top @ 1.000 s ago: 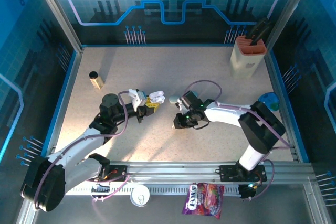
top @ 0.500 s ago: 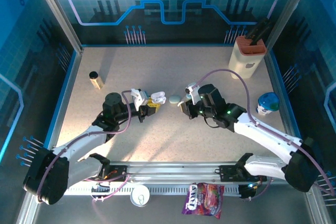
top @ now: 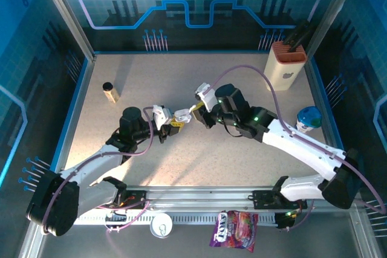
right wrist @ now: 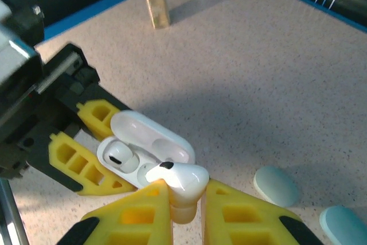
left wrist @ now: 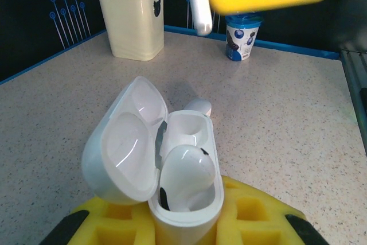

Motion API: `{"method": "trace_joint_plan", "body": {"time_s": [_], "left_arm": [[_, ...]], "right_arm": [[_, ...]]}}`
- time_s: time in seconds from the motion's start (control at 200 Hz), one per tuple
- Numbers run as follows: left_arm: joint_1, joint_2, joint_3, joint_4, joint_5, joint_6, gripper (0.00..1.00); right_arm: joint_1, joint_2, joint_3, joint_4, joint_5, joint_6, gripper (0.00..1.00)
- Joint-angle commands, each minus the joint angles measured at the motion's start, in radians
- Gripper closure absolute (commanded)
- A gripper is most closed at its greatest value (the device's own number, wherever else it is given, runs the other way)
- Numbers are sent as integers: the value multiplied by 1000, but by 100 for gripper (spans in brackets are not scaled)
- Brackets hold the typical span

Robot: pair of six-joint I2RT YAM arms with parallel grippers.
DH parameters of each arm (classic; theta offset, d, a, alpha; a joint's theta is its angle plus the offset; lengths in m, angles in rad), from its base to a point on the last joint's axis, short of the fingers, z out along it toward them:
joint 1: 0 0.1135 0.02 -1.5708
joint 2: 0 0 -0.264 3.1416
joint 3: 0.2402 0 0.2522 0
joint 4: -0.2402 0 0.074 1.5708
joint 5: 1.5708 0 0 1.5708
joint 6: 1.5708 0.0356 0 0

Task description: Insert the wireless bluetooth earbuds into the charging case

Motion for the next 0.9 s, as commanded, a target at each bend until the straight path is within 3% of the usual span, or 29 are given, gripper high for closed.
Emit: {"method": "trace_joint_plan", "body": {"time_s": [0.0, 0.21, 0.62, 0.895], "left_arm": [[3, -24, 17, -7, 13, 25, 99], [3, -35, 15, -11, 12, 30, 99], [3, -41, 14, -7, 9, 16, 99], [4, -40, 16, -7, 9, 11, 99]], "right_arm": [[27, 35, 47, -68, 41, -45, 84], [35, 77, 72, -97, 79, -45, 84], [36, 116, 69, -97, 41, -57, 83], [34, 112, 76, -114, -18, -52, 71]]}}
